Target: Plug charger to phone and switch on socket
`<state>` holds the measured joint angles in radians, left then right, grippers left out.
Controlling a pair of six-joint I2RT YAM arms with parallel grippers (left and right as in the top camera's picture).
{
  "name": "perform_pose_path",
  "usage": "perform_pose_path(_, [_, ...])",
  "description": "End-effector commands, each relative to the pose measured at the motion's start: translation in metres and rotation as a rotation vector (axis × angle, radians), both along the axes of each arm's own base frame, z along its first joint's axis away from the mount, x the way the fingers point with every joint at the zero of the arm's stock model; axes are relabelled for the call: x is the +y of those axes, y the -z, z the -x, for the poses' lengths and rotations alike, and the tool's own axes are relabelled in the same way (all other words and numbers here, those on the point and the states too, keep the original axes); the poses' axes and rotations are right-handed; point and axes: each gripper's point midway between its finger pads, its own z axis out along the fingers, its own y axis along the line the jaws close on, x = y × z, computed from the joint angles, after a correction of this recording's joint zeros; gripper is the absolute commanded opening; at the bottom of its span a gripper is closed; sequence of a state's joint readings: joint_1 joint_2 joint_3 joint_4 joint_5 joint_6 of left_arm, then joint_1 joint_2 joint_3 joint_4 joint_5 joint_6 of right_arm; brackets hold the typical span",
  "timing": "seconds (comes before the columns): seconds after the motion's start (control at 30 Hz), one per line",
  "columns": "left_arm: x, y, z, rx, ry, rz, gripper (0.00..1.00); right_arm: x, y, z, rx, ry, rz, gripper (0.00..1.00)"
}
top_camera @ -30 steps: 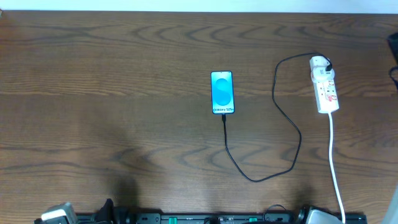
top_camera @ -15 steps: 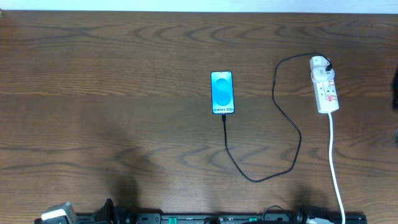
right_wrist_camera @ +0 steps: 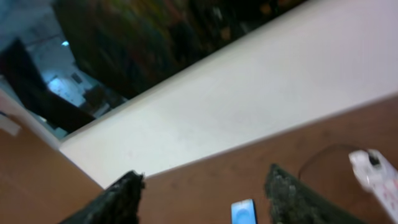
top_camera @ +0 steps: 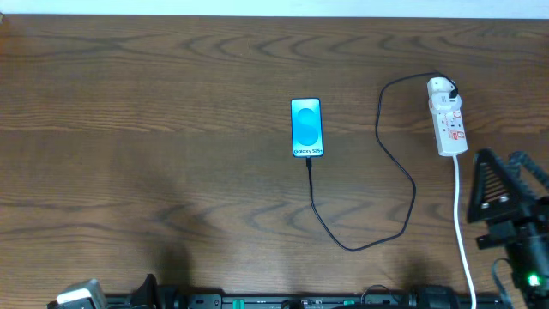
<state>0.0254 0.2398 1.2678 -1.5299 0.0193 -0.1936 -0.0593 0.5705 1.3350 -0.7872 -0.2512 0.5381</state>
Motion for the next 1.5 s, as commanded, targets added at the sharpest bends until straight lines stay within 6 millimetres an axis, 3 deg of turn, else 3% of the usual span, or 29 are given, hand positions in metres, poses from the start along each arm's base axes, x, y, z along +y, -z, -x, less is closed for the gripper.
perform_pose_path(0.0, [0.002, 0.000, 0.001, -0.005, -0.009, -0.015, 0.95, 0.006, 0.033, 0.002, 0.049, -0.034, 0.008, 0.68])
perform_pose_path(0.13, [0.002, 0.000, 0.001, -0.005, -0.009, -0.015, 0.95, 0.013, 0.048, 0.008, 0.060, -0.078, 0.003, 0.73])
perform_pose_path(0.33, [0.002, 0.000, 0.001, -0.005, -0.009, -0.015, 0.95, 0.017, 0.030, 0.025, -0.039, -0.093, 0.013, 0.76])
perform_pose_path(0.6, [0.002, 0.000, 0.001, -0.005, -0.009, -0.015, 0.95, 0.018, 0.002, 0.066, -0.220, -0.089, 0.031, 0.77])
perform_pose_path(0.73, [0.002, 0.000, 0.001, -0.005, -0.009, -0.015, 0.95, 0.019, -0.003, 0.081, -0.268, -0.088, 0.036, 0.77])
perform_pose_path(1.07, [0.002, 0.000, 0.001, -0.005, -0.009, -0.015, 0.95, 0.023, -0.010, 0.146, -0.453, -0.084, 0.056, 0.77])
perform_pose_path(1.47, [0.002, 0.000, 0.001, -0.005, -0.009, -0.015, 0.95, 0.028, -0.014, 0.172, -0.526, -0.126, 0.063, 0.87])
